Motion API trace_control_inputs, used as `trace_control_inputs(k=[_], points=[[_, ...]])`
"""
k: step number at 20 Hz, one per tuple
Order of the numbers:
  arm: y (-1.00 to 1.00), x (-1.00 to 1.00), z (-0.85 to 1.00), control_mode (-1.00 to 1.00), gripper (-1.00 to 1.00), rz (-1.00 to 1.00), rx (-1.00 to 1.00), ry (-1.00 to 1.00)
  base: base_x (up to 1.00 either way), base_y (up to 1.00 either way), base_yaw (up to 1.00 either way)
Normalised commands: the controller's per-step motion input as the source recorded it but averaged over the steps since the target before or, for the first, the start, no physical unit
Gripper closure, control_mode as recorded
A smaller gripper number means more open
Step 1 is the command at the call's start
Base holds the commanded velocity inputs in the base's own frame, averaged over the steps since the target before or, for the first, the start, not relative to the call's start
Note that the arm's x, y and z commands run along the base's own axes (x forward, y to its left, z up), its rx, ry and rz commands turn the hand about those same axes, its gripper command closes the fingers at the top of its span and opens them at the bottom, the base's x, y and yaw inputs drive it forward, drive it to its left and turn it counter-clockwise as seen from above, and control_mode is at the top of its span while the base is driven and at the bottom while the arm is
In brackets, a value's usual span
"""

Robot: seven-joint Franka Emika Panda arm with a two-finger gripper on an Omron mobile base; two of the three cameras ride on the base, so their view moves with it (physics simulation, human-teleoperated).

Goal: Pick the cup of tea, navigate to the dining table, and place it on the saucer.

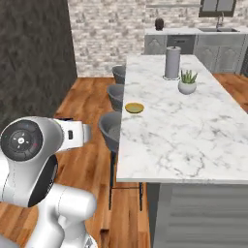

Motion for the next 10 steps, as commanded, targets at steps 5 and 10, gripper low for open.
trace_control_inputs(k=[5, 10], points=[[0.0, 0.0, 0.0, 1.0, 1.0, 0.0, 0.0, 0.0, 0.2, 0.86, -0.56], [0.0, 0.0, 0.0, 1.0, 1.0, 0.0, 0.0, 0.0, 0.32, 0.91, -0.54]])
